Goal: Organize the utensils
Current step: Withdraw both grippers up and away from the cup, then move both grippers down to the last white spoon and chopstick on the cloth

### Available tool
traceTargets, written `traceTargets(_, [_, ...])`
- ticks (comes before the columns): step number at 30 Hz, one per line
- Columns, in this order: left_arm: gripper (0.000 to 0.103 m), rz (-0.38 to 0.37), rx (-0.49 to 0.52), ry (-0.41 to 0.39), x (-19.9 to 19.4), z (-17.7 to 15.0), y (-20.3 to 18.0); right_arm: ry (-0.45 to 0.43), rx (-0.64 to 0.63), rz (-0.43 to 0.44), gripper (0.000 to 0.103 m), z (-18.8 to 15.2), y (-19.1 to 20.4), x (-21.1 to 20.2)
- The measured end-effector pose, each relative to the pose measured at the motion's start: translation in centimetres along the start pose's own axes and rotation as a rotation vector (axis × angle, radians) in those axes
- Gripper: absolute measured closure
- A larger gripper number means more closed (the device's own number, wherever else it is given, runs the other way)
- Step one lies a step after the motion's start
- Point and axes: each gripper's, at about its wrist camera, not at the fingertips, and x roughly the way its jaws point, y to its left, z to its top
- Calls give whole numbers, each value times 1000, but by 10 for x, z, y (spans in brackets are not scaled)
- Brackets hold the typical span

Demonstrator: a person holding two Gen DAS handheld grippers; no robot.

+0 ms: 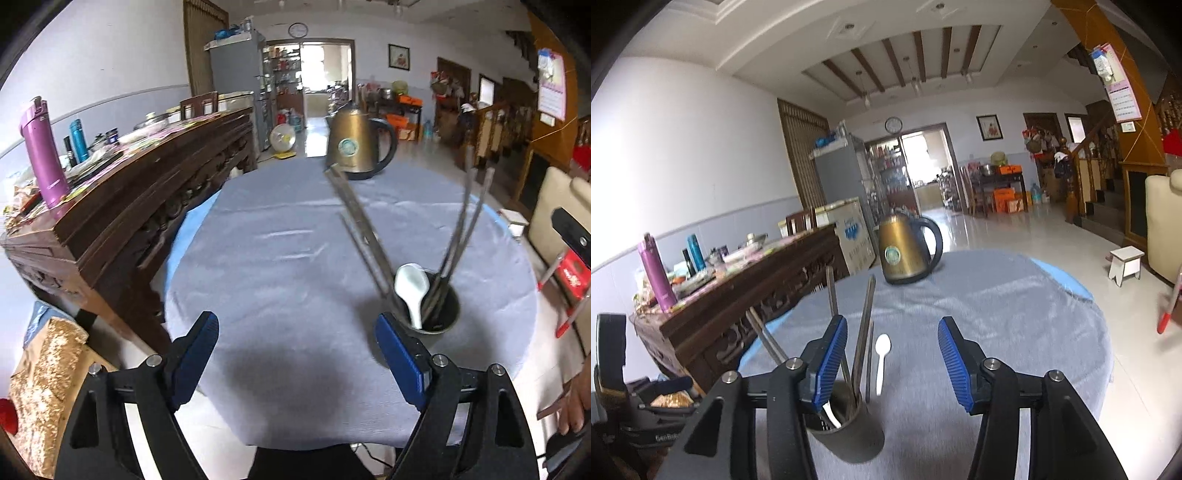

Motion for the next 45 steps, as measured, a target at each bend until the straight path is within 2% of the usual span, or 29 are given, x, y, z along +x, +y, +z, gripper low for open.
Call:
traceTargets(11, [16,170,-35,108,30,-9,23,42,8,-15,45,-6,0,10])
traceTargets(18, [16,267,-64,145,41,-11,38,57,11,-25,45,-7,0,14])
traceTargets(31, [16,271,-77,130,59,-4,49,113,60,-72,43,-5,-16,43])
traceTargets(40, [16,262,-55,234,106,-2,59,220,158,-89,43,-17,-57,81])
traceTargets(45, [16,287,-48,279,132,2,69,330,232,-36,43,-26,-89,122])
